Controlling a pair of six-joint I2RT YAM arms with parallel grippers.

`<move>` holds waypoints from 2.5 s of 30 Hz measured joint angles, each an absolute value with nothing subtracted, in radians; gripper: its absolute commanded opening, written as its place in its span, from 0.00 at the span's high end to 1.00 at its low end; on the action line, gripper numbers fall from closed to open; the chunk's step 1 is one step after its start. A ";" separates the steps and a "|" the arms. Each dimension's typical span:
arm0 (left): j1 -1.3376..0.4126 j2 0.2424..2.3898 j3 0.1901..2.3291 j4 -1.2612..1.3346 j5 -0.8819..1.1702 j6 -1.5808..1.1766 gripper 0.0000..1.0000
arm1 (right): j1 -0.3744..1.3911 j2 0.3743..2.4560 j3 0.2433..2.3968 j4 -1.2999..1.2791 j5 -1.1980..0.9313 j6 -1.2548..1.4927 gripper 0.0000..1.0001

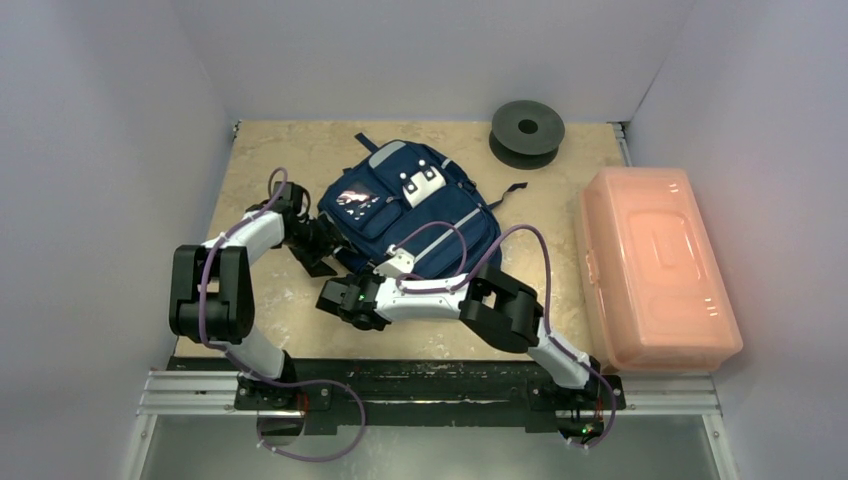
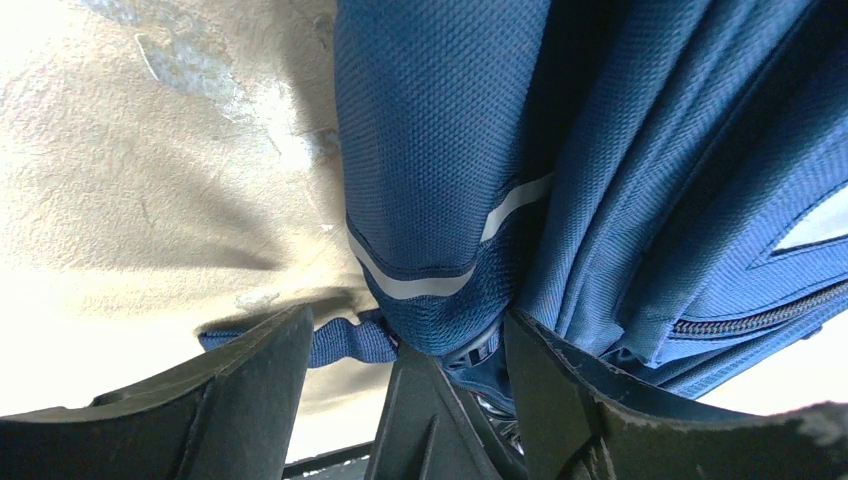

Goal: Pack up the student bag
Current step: Zip the student bag at the center of the board.

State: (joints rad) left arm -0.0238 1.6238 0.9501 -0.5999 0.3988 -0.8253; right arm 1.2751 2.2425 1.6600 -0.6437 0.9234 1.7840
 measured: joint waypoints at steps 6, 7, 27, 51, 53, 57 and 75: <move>-0.024 1.636 0.950 -0.601 0.399 -0.806 0.30 | 1.274 2.257 1.680 -0.664 0.951 1.823 0.93; -0.024 1.637 0.950 -0.602 0.394 -0.797 0.28 | 1.273 2.257 1.681 -0.667 0.952 1.827 0.98; -0.023 1.674 0.951 -0.592 0.378 -0.773 0.23 | 1.266 2.213 1.573 -0.498 0.952 1.671 0.62; -0.043 1.762 1.139 -0.634 0.512 -0.802 1.00 | 1.178 1.858 1.230 -0.122 0.577 1.016 1.00; -0.039 1.798 1.196 -0.687 0.514 -0.797 1.00 | 1.168 1.800 1.155 -0.064 0.530 0.972 1.00; -0.010 1.873 1.284 -0.731 0.507 -0.785 1.00 | 1.174 1.656 0.959 -0.008 0.474 0.918 1.00; 0.187 1.745 1.263 -0.683 0.450 -0.706 0.37 | 1.164 1.354 0.562 0.092 0.414 0.739 1.00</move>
State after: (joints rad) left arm 0.1875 1.7451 1.2633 -0.6827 0.4496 -0.7059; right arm 1.1637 1.3544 0.5625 0.0921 0.4137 0.7391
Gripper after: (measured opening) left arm 0.628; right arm 0.049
